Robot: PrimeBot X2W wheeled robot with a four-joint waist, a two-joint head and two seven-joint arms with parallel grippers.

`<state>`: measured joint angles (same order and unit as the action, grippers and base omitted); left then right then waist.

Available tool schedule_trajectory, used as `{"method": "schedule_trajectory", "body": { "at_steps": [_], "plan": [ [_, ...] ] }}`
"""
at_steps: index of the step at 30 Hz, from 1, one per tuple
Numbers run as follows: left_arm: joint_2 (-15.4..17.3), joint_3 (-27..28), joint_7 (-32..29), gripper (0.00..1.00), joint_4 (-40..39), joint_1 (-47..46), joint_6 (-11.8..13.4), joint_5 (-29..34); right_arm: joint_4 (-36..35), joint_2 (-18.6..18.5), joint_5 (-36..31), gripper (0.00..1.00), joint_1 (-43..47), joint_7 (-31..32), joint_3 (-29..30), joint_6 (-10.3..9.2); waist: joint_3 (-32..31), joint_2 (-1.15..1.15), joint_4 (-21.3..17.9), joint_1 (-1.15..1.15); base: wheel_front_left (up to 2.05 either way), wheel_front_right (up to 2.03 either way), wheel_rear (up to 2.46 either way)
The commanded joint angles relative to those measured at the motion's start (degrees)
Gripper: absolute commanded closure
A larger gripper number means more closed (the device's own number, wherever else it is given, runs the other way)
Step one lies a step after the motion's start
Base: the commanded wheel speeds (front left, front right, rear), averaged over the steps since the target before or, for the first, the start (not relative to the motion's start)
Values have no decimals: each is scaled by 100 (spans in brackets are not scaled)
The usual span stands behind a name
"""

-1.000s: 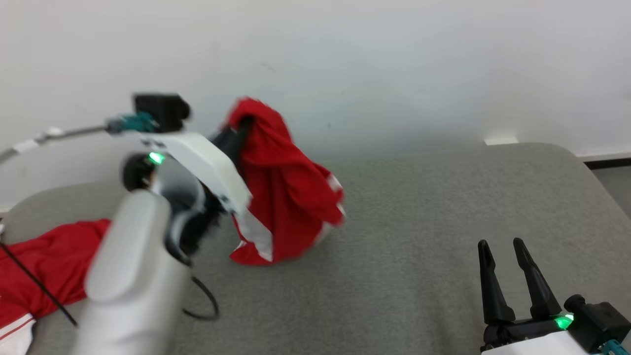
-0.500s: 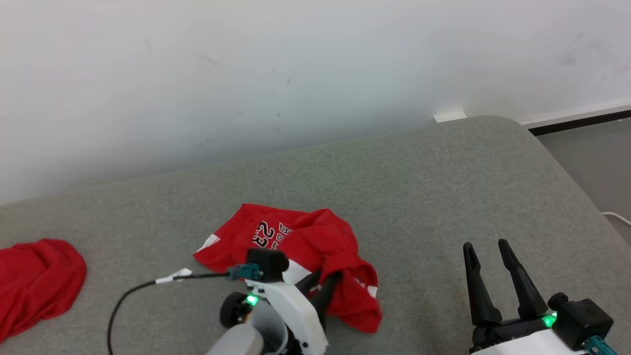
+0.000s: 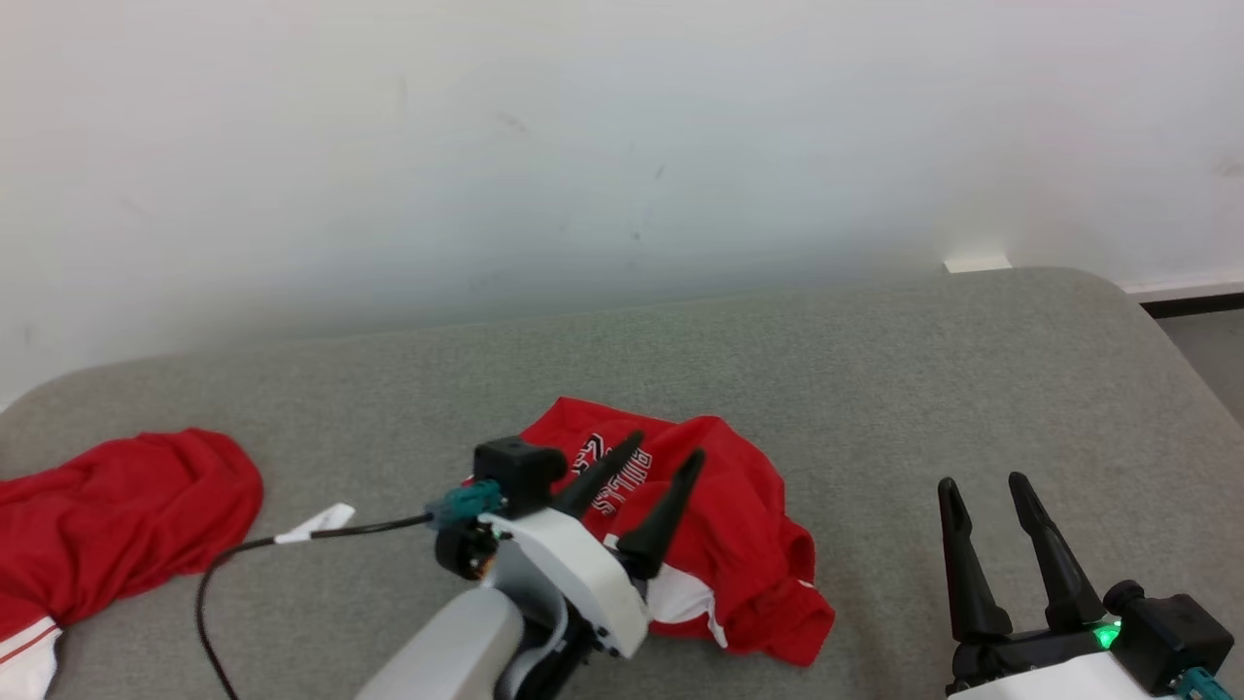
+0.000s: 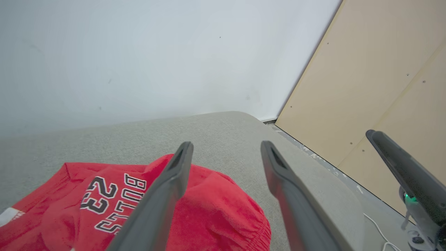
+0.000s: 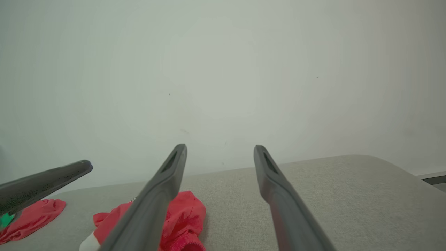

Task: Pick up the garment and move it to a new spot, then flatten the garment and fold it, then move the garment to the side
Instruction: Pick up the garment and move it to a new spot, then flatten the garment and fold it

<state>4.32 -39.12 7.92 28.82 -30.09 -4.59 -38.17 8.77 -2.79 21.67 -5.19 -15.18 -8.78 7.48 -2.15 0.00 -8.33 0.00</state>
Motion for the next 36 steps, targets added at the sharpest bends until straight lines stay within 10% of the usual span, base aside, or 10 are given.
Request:
{"method": "schedule_trajectory", "body": {
  "at_steps": [1,12,19,36],
  "plan": [
    [167,78,61,0,-80,7,73,99,-42,-20,0,0,71,6,34,2,-38,0,151,0,0,0,0],
    [1148,1183,712,0,-1000,999,871,293,-214,-20,-104,0,210,5,251,2,-29,0,540,0,0,0,0],
    [1033,2284,722,0,-1699,2016,1099,1033,-315,-20,-175,0,304,5,331,2,-21,0,588,0,0,0,0],
    [-40,3608,724,0,-2020,2914,323,2328,-274,-24,-222,0,429,5,154,2,34,0,602,0,0,0,0]
  ]
}}
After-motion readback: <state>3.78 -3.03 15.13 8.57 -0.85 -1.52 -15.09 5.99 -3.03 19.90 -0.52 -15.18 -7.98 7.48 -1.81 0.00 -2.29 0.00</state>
